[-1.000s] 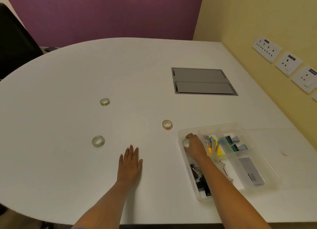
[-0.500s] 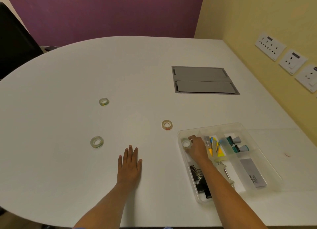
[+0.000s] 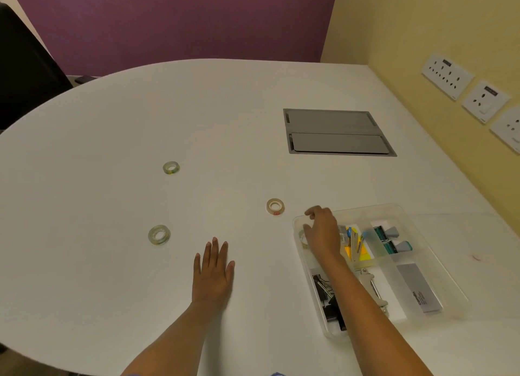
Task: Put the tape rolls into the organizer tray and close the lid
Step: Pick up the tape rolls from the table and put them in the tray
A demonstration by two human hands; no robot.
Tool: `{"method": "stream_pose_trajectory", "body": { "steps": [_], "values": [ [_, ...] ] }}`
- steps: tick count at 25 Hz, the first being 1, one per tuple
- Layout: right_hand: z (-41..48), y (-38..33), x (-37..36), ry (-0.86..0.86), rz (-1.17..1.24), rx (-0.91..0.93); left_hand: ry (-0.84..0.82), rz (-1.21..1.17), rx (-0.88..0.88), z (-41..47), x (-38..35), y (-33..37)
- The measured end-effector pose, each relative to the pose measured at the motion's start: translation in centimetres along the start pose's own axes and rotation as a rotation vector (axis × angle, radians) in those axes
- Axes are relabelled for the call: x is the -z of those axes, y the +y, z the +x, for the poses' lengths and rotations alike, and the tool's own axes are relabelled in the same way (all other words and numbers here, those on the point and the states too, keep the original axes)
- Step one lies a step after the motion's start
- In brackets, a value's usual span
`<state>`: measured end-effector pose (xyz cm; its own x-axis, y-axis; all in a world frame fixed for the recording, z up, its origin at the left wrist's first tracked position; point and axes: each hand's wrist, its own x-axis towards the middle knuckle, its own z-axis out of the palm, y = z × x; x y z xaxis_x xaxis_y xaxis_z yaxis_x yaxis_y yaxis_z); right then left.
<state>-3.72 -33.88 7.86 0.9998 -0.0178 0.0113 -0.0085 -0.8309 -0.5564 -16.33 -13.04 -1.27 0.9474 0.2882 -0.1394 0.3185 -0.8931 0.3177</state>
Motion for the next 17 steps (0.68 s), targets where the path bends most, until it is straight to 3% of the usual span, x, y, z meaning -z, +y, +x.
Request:
{"method": "stream_pose_trajectory", "body": {
  "steps": [5, 17],
  "values": [
    [2.4, -3.7, -1.8, -0.097, -0.129, 0.119, 0.006, 0.003, -0.007, 0.9, 0.1, 0.0],
    [7.1, -5.2, -5.6, -0.281, -0.303, 0.115, 0.033, 0.005, -0.056, 5.1, 0.2, -0.4]
  ]
}}
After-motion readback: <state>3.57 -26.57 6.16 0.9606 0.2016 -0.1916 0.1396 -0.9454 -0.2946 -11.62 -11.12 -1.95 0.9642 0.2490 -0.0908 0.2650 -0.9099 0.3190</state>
